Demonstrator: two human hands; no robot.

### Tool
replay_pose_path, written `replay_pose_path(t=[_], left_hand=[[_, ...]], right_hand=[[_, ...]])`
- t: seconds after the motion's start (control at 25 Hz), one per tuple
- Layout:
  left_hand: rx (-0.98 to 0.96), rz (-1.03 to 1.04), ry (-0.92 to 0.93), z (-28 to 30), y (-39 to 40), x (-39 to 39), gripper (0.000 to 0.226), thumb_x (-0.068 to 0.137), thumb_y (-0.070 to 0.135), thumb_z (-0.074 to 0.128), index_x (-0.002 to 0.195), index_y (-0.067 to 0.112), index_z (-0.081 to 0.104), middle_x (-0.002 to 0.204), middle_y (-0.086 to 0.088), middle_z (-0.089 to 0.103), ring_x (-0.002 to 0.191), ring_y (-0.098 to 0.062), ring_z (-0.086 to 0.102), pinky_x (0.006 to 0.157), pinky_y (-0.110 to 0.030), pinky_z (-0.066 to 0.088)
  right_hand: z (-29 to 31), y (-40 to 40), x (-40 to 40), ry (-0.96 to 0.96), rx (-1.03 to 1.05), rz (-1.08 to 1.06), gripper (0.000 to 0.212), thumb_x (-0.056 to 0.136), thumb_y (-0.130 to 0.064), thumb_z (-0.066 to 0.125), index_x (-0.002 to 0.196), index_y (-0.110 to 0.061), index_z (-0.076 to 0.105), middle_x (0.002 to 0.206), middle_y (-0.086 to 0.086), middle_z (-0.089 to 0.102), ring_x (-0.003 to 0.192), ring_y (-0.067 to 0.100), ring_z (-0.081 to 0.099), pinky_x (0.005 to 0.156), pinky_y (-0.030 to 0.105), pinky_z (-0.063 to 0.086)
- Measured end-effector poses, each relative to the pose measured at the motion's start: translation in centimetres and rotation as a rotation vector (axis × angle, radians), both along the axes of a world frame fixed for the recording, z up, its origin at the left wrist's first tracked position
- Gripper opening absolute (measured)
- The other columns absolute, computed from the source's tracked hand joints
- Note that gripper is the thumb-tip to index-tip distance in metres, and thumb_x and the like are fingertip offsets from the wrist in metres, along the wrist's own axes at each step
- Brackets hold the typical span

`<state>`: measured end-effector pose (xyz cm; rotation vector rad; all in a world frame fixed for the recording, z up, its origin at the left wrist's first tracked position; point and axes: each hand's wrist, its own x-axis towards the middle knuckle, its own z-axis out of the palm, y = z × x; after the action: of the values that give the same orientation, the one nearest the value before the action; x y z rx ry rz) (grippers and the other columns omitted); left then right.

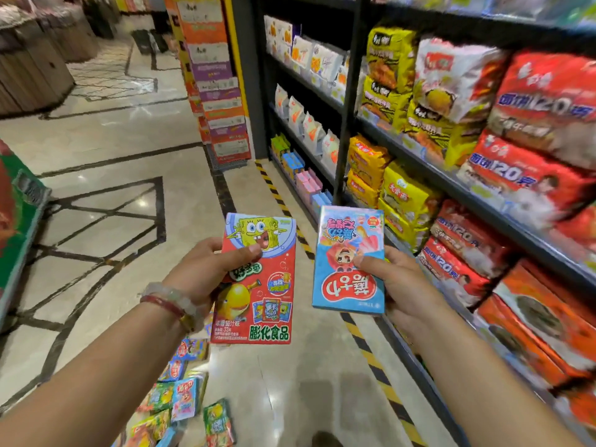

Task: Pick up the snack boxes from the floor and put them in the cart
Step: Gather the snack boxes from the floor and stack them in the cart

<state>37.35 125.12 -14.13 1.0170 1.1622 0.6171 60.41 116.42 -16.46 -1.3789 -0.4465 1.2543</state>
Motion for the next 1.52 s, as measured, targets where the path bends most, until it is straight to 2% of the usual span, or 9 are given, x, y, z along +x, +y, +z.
replay_pose_path(t=[0.16, 0.32, 0.44, 0.56, 0.68, 0.84, 1.04, 1.2, 1.52], left_hand=[[0.026, -0.190, -0.007, -0.1, -4.2, 0.7, 0.046, 0.060, 0.026, 0.073, 0.098, 0.003, 0.064, 0.086, -0.018, 0.073, 0.069, -0.029, 0.071, 0.064, -0.039, 0.059], [-0.004, -0.362, -0.008, -1.1, -9.6, 3.1, 0.049, 0.060, 0.022, 0.074, 0.102, -0.001, 0.066, 0.090, -0.021, 0.072, 0.066, -0.027, 0.071, 0.058, -0.034, 0.058], [-0.013, -0.523, 0.005, -1.0, -14.6, 6.4, 0.045, 0.060, 0.018, 0.080, 0.098, -0.001, 0.066, 0.083, -0.018, 0.073, 0.061, -0.025, 0.070, 0.054, -0.033, 0.058], [0.005, -0.634, -0.022, -0.4, -20.7, 10.4, 0.026, 0.067, 0.016, 0.070, 0.088, 0.001, 0.064, 0.070, -0.013, 0.072, 0.052, -0.021, 0.068, 0.046, -0.028, 0.054], [-0.009, -0.759, -0.042, -0.4, -28.8, 14.8, 0.006, 0.079, 0.009, 0.064, 0.081, 0.005, 0.062, 0.064, -0.009, 0.071, 0.049, -0.018, 0.067, 0.043, -0.027, 0.053], [-0.050, -1.020, -0.051, -1.0, -41.3, 20.0, 0.022, 0.069, 0.015, 0.067, 0.088, 0.005, 0.065, 0.071, -0.010, 0.073, 0.054, -0.019, 0.069, 0.047, -0.031, 0.055], [-0.110, -1.350, -0.054, -1.1, -56.3, 25.0, 0.047, 0.065, 0.022, 0.070, 0.108, 0.004, 0.065, 0.098, -0.019, 0.071, 0.077, -0.029, 0.071, 0.068, -0.048, 0.058], [-0.133, -1.619, -0.014, -1.2, -67.3, 27.7, 0.046, 0.064, 0.021, 0.070, 0.104, 0.000, 0.065, 0.088, -0.020, 0.072, 0.064, -0.028, 0.070, 0.061, -0.049, 0.058], [-0.154, -2.152, -0.036, -2.5, -90.0, 30.5, 0.030, 0.064, 0.019, 0.069, 0.091, 0.008, 0.069, 0.087, -0.017, 0.073, 0.065, -0.026, 0.071, 0.058, -0.042, 0.059]], right_hand=[[-0.6, -8.2, -1.5, 0.035, 0.041, -0.163, 0.016, 0.085, 0.003, 0.062, 0.096, -0.008, 0.060, 0.078, 0.009, 0.074, 0.062, 0.022, 0.070, 0.062, 0.038, 0.058], [-1.3, -17.8, -1.7, -0.001, -0.009, -0.364, 0.027, 0.083, 0.001, 0.065, 0.110, -0.003, 0.061, 0.098, 0.016, 0.073, 0.078, 0.029, 0.070, 0.074, 0.043, 0.058], [-1.6, -25.4, -0.8, -0.011, -0.030, -0.538, 0.030, 0.081, -0.003, 0.069, 0.110, -0.005, 0.060, 0.097, 0.015, 0.073, 0.081, 0.031, 0.070, 0.078, 0.047, 0.058], [-1.6, -33.4, 0.3, -0.022, -0.039, -0.680, 0.024, 0.081, -0.007, 0.071, 0.102, -0.013, 0.061, 0.093, 0.013, 0.074, 0.088, 0.035, 0.070, 0.087, 0.054, 0.053], [-1.4, -43.3, 0.6, -0.020, -0.047, -0.838, 0.023, 0.082, -0.007, 0.070, 0.101, -0.014, 0.060, 0.093, 0.011, 0.074, 0.085, 0.032, 0.071, 0.083, 0.051, 0.055], [-1.2, -57.3, -0.9, -0.022, -0.062, -1.047, 0.025, 0.083, -0.005, 0.070, 0.106, -0.010, 0.061, 0.095, 0.010, 0.074, 0.081, 0.029, 0.072, 0.075, 0.042, 0.059], [-0.9, -71.7, -4.1, -0.030, -0.067, -1.374, 0.031, 0.080, -0.007, 0.072, 0.109, -0.008, 0.060, 0.101, 0.012, 0.073, 0.087, 0.032, 0.071, 0.081, 0.047, 0.057], [-1.0, -80.2, -7.7, -0.028, -0.064, -1.641, 0.032, 0.082, -0.003, 0.069, 0.113, -0.003, 0.060, 0.104, 0.016, 0.071, 0.087, 0.032, 0.070, 0.080, 0.044, 0.057], [-2.2, -93.3, -14.8, 0.035, -0.087, -2.168, 0.039, 0.081, -0.002, 0.070, 0.116, -0.006, 0.056, 0.095, 0.014, 0.074, 0.079, 0.029, 0.072, 0.073, 0.040, 0.059]])
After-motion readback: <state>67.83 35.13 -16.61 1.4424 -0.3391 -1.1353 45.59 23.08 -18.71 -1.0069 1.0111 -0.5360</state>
